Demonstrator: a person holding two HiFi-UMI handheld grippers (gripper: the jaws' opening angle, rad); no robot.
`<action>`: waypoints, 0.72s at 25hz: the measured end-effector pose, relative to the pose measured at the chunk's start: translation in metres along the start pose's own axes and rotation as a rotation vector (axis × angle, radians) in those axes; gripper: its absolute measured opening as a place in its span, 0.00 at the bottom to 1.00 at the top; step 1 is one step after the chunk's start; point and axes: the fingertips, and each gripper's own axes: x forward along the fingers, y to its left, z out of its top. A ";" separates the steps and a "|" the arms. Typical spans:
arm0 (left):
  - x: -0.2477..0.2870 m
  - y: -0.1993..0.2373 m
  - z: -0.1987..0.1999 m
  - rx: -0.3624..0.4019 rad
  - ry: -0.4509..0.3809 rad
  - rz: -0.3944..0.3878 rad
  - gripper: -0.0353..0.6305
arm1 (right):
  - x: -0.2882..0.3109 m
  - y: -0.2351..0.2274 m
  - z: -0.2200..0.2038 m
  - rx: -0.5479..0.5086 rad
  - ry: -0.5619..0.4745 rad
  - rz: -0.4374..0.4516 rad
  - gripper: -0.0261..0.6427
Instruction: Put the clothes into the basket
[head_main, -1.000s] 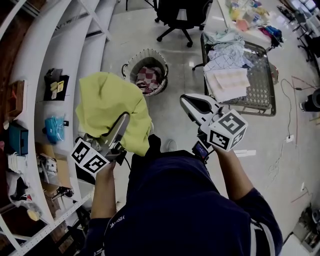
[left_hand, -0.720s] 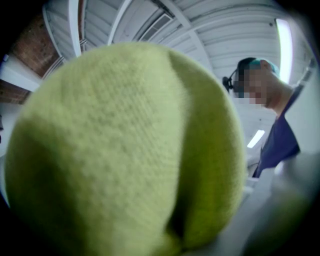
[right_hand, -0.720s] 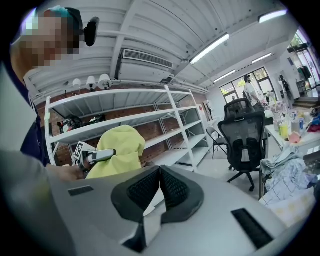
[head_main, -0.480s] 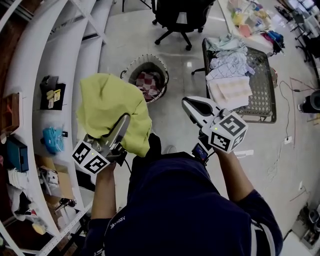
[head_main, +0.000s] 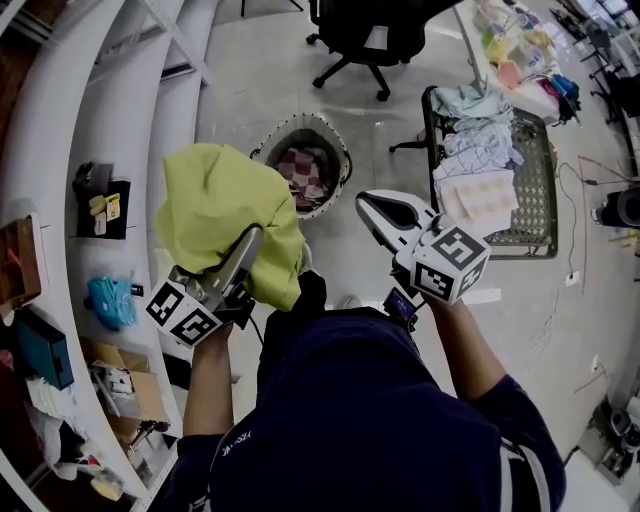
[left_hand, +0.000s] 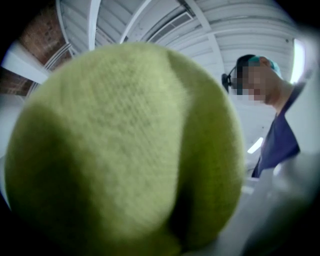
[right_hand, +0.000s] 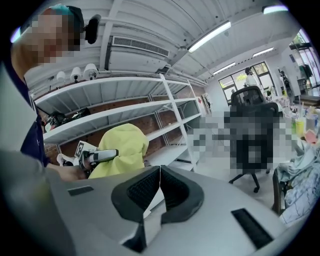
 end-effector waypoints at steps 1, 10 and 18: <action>0.000 0.009 0.004 0.000 0.003 -0.002 0.21 | 0.010 -0.001 0.004 -0.002 0.004 -0.005 0.05; 0.001 0.084 0.038 -0.043 0.005 -0.027 0.21 | 0.089 -0.007 0.033 -0.016 0.045 -0.029 0.05; 0.019 0.118 0.049 -0.045 0.044 -0.054 0.21 | 0.121 -0.024 0.042 0.007 0.048 -0.053 0.05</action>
